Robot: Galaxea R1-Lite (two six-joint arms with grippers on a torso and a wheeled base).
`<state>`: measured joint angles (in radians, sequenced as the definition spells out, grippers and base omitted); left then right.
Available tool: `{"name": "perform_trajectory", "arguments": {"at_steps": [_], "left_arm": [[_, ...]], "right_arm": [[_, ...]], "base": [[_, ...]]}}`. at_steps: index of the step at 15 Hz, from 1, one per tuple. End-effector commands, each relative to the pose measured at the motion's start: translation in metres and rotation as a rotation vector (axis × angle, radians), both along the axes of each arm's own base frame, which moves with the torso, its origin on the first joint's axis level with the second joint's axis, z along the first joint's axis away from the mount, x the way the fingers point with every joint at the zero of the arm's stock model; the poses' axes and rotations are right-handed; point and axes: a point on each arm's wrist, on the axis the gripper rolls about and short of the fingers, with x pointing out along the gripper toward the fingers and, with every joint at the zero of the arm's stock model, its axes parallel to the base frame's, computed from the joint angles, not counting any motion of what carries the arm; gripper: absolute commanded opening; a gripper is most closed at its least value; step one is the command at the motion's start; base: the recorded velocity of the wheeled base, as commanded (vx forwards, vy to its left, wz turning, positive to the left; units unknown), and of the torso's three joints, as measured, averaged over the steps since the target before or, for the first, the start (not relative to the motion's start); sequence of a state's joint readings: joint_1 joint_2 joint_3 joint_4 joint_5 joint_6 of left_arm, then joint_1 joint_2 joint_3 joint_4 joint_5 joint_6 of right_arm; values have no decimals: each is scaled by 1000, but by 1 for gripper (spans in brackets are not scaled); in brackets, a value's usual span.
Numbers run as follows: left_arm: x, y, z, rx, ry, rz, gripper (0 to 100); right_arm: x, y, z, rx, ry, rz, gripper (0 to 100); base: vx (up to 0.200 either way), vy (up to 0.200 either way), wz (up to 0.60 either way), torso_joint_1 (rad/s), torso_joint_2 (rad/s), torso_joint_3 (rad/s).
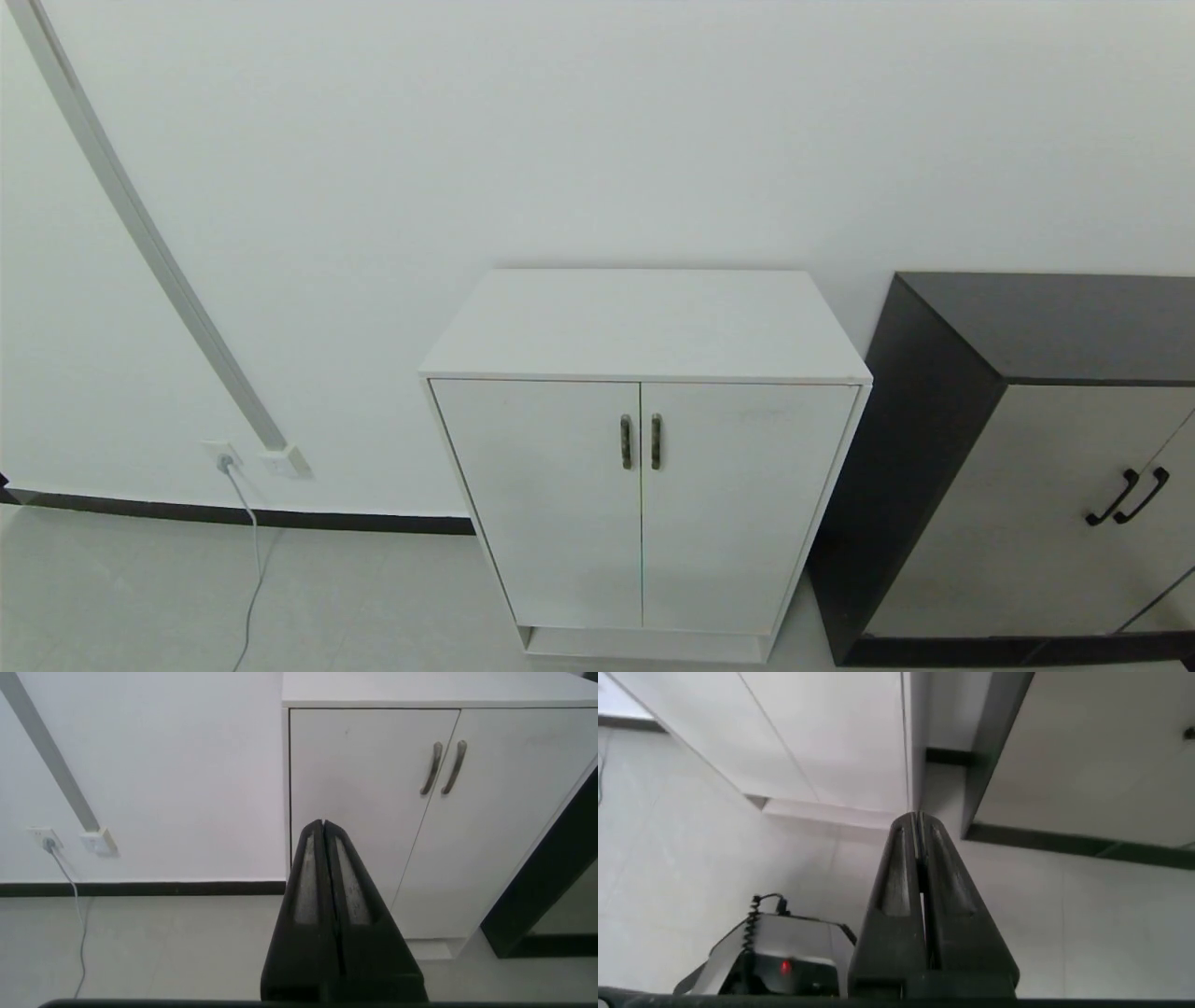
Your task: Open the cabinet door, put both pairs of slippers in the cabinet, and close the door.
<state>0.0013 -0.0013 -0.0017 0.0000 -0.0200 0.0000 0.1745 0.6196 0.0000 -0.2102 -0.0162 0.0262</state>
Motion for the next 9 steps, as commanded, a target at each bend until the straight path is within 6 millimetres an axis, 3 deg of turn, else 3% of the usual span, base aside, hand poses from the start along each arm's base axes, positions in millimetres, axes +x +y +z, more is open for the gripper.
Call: {"name": "perform_trajectory", "arguments": {"at_steps": [1, 6, 9], "left_arm": [[0, 0, 0, 0, 1, 0, 0], [0, 0, 0, 0, 1, 0, 0], [0, 0, 0, 0, 1, 0, 0]], "right_arm": [[-5, -1, 0, 8, -39, 3, 0], [-7, -1, -1, 5, -28, 1, 0], [-21, -3, -11, 4, -1, 31, 0]], "base": [[0, 0, 0, 0, 0, 0], [0, 0, 0, 0, 0, 0], [0, 0, 0, 0, 0, 0]]}}
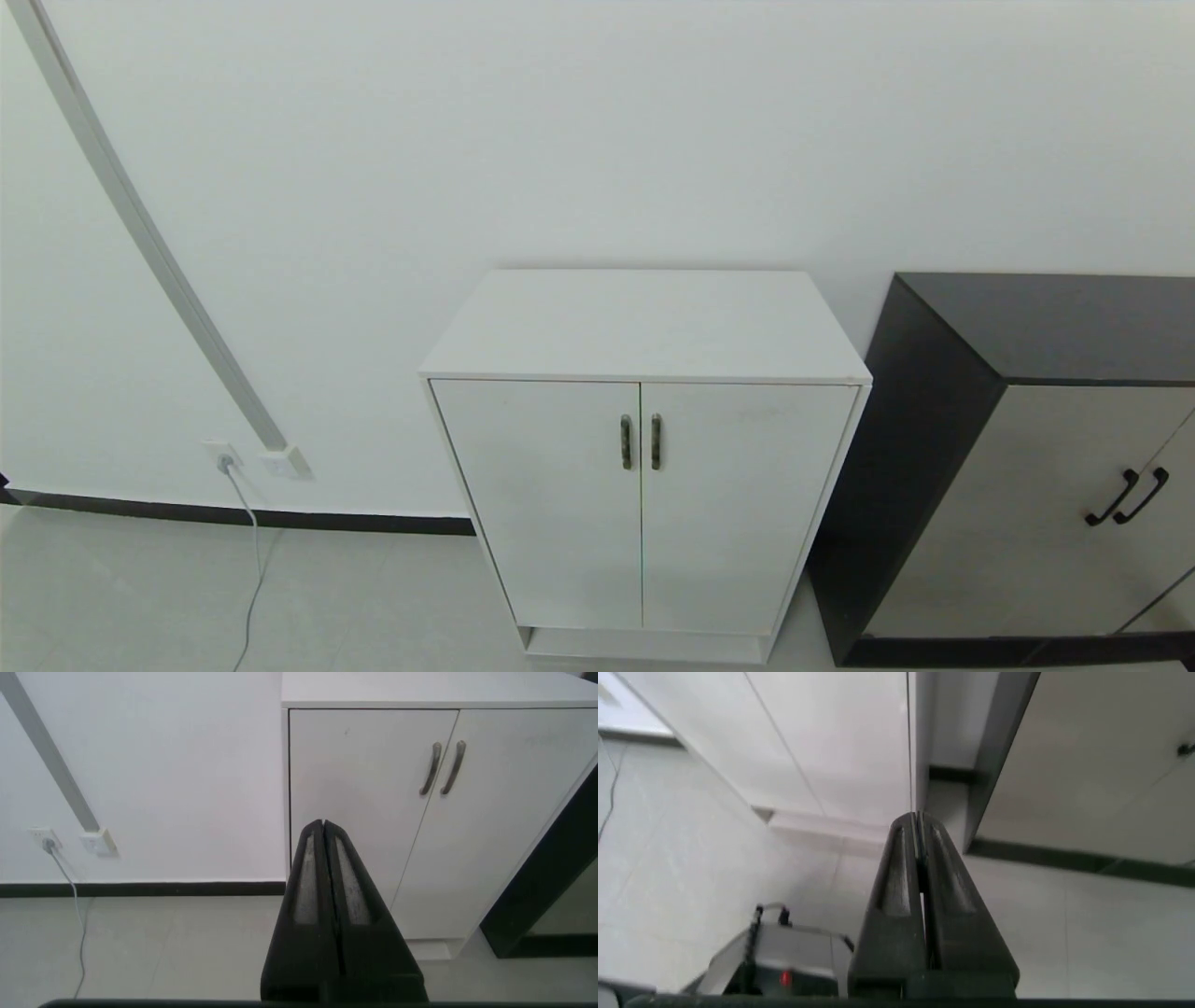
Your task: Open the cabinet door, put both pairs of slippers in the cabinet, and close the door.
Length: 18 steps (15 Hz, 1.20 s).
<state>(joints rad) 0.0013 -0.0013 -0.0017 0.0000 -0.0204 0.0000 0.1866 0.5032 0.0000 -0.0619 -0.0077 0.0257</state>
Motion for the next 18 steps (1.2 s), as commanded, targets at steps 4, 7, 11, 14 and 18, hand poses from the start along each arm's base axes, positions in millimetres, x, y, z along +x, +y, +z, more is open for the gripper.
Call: {"name": "perform_trajectory", "arguments": {"at_steps": [4, 7, 11, 14, 18], "left_arm": [[0, 0, 0, 0, 1, -1, 0], [0, 0, 0, 0, 1, 1, 0], [0, 0, 0, 0, 1, 1, 0], [0, 0, 0, 0, 1, -1, 0], [0, 0, 0, 0, 1, 1, 0]], "right_arm": [[-10, -2, 0, 17, -82, 14, 0], [-12, -2, 1, 20, -103, 19, 0], [-13, -2, 0, 16, -116, 100, 0], [-17, -4, -3, 1, -137, 109, 0], [-14, -3, -3, -13, -93, 63, 0]], "base": [[0, 0, 0, 0, 0, 0], [0, 0, 0, 0, 0, 0], [0, 0, 0, 0, 0, 0], [0, 0, 0, 0, 0, 0], [0, 0, 0, 0, 0, 0]]}}
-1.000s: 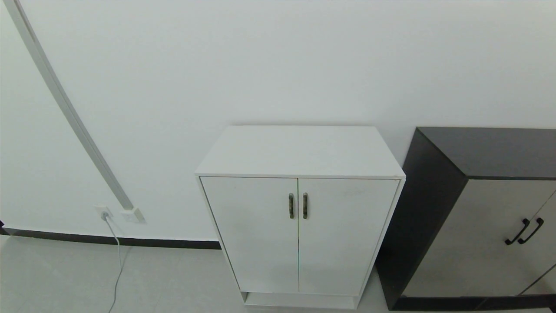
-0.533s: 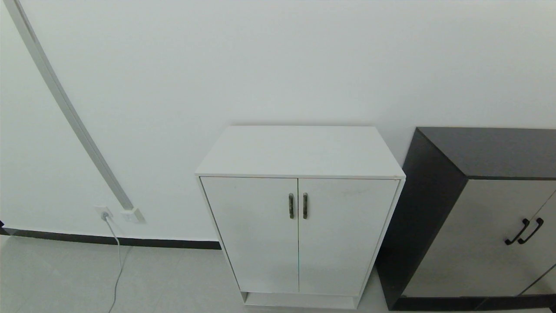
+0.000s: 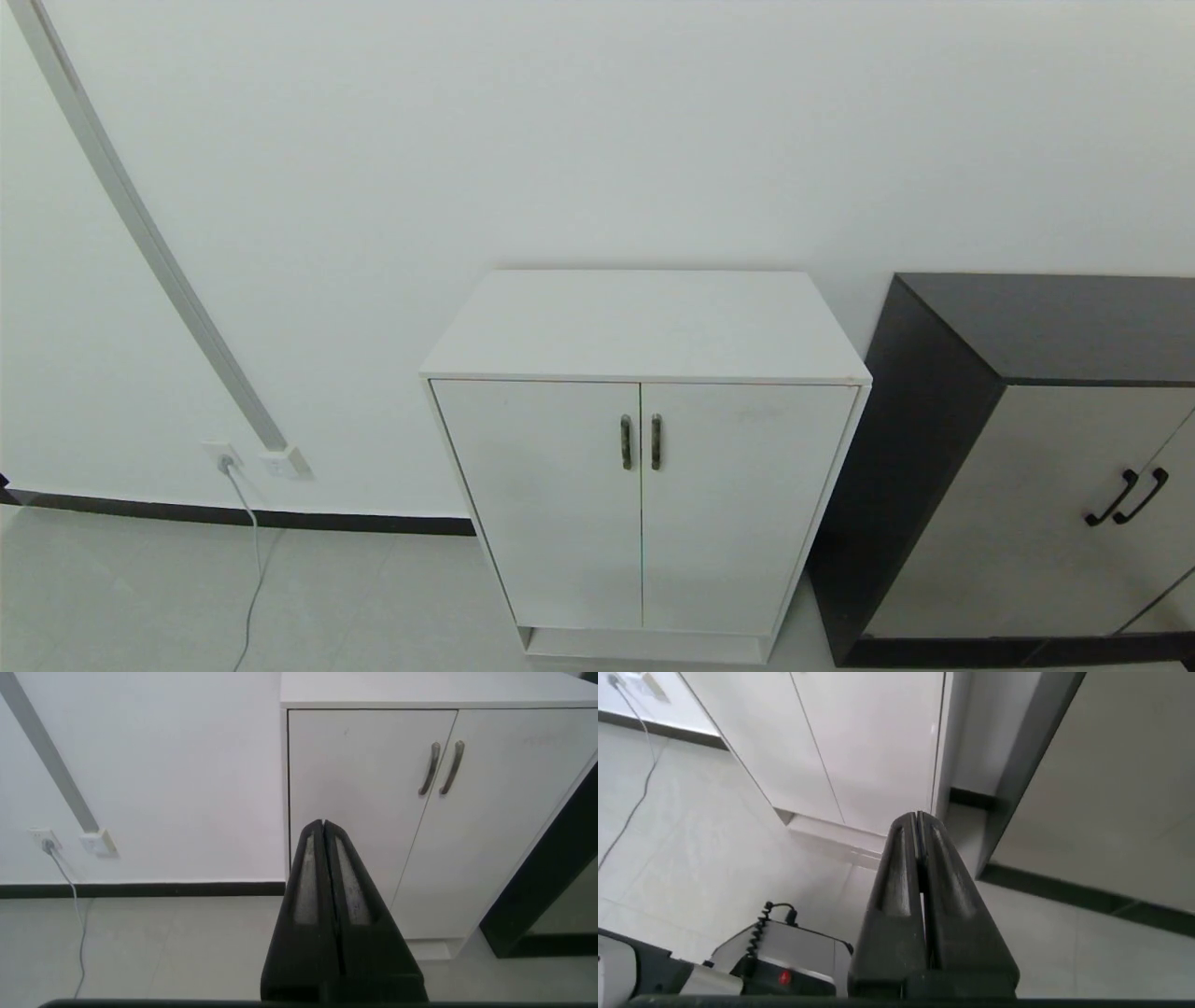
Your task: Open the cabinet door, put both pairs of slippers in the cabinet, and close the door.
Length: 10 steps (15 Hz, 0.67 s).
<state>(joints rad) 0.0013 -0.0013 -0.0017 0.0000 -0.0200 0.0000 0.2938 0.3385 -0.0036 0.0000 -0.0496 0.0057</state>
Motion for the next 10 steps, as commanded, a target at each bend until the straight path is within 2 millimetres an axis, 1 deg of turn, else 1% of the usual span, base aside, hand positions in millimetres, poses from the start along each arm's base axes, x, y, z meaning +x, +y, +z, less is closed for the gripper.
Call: {"name": "perform_trajectory", "arguments": {"at_steps": [1, 2, 6, 10], "left_arm": [[0, 0, 0, 0, 1, 0, 0], [0, 0, 0, 0, 1, 0, 0], [0, 0, 0, 0, 1, -1, 0], [0, 0, 0, 0, 1, -1, 0]], "right_arm": [[1, 0, 0, -8, 9, -78, 0], [-1, -1, 0, -5, -8, -121, 0], [-9, -2, -1, 17, -110, -201, 0], [-19, -2, -2, 42, -238, -225, 0]], "base": [[0, 0, 0, 0, 0, 0], [0, 0, 0, 0, 0, 0], [0, 0, 0, 0, 0, 0], [0, 0, 0, 0, 0, 0]]}}
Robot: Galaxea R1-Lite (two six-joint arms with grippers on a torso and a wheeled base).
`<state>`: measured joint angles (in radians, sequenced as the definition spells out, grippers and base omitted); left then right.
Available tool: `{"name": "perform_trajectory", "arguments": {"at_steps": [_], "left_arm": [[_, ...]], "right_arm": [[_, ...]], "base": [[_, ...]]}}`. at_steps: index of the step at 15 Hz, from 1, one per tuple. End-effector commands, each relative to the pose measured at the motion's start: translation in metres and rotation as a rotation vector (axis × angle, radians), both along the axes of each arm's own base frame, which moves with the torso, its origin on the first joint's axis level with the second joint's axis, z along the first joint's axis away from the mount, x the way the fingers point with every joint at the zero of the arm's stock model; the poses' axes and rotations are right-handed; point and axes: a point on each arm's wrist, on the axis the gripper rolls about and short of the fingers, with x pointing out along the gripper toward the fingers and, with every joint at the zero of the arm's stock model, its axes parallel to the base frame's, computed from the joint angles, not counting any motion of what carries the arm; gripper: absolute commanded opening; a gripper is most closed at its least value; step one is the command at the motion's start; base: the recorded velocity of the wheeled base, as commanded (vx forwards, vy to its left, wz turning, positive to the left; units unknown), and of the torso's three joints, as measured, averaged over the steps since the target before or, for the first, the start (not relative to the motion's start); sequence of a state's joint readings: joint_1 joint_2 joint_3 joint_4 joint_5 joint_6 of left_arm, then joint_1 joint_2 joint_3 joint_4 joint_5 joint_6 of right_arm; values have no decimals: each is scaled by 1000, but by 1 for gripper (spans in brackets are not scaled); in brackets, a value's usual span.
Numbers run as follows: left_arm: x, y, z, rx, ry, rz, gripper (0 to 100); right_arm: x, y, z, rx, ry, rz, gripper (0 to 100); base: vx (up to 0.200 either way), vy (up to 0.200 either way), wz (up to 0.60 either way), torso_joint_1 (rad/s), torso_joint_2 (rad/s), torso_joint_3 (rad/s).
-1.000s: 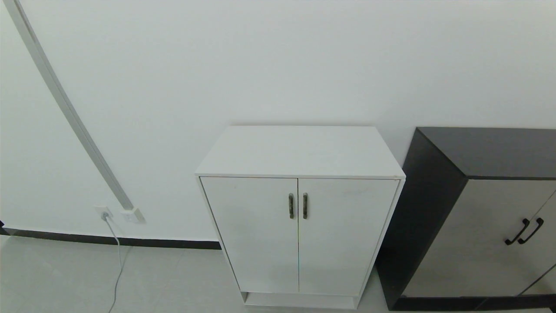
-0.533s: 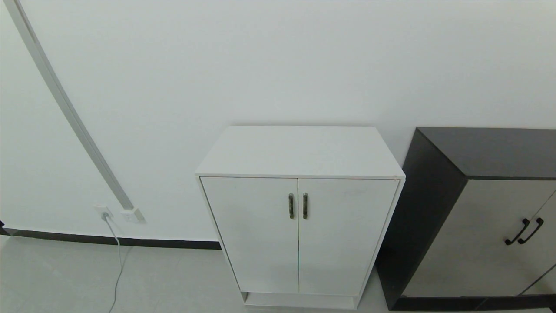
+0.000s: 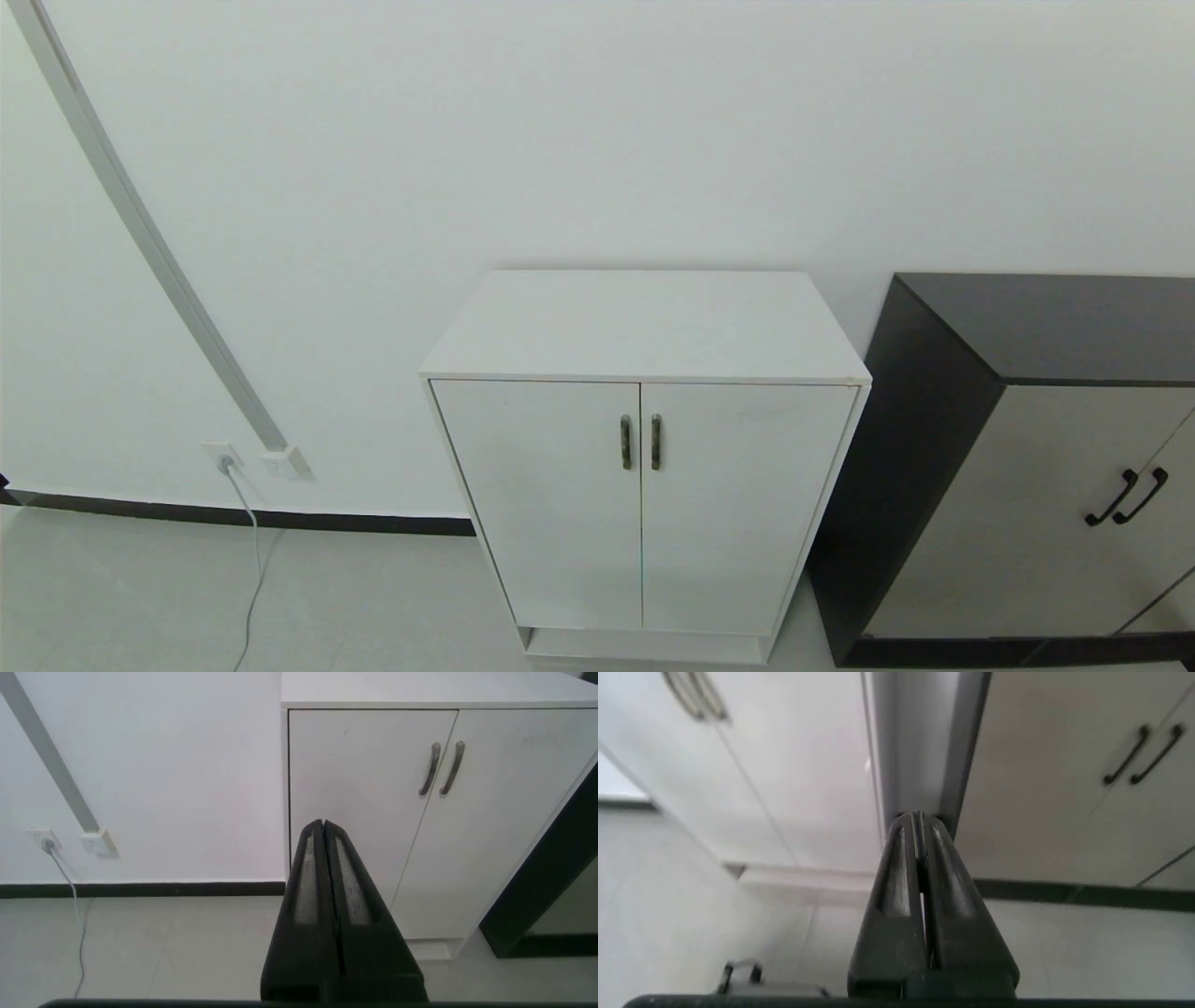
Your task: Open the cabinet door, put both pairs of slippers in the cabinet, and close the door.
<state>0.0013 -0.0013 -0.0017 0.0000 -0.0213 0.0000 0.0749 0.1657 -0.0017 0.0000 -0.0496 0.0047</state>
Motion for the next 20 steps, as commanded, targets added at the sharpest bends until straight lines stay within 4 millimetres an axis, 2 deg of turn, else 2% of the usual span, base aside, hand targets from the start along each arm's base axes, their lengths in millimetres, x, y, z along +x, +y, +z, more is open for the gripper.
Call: {"name": "perform_trajectory", "arguments": {"at_steps": [1, 5, 11, 20], "left_arm": [[0, 0, 0, 0, 1, 0, 0], [0, 0, 0, 2, 1, 2, 0], [0, 0, 0, 2, 1, 0, 0], [0, 0, 0, 2, 1, 0, 0]], "right_arm": [[-6, 0, -1, 10, -78, -15, 0], [-9, 1, -2, 8, -118, -92, 0], [-13, 1, -2, 81, -171, -89, 0], [-13, 1, -2, 71, -170, -70, 0]], "base": [[0, 0, 0, 0, 0, 0], [0, 0, 0, 0, 0, 0], [0, 0, 0, 0, 0, 0], [0, 0, 0, 0, 0, 0]]}}
